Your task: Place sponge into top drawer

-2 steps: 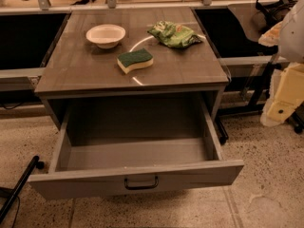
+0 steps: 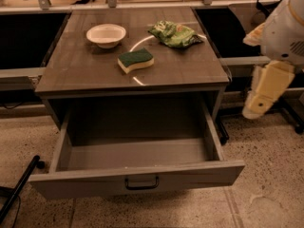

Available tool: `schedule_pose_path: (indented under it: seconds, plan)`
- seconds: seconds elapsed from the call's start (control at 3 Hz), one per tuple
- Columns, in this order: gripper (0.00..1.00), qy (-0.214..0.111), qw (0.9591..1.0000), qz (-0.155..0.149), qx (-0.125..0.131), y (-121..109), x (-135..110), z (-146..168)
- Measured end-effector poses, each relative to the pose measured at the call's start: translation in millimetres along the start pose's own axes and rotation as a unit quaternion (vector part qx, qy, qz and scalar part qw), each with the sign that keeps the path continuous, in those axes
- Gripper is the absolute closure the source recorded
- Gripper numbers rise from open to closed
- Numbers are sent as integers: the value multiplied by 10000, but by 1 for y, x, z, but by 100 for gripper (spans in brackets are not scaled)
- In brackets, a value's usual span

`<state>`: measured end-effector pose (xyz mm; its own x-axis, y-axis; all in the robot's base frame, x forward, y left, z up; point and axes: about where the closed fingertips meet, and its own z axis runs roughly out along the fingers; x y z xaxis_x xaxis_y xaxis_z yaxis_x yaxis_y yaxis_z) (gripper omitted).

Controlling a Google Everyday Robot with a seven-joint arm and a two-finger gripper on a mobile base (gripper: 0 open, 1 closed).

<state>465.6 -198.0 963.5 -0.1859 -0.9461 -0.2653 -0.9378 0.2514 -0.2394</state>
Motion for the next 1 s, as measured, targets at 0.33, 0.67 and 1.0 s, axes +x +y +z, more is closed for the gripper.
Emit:
schedule_pose_path:
  seconds: [0.33, 0.67, 1.0]
  plan:
    - [0, -574, 9982, -132, -95, -31, -35, 39]
    - [0, -995, 9945, -227, -246, -58, -67, 74]
    - [0, -996, 9945, -227, -245, -58, -67, 74]
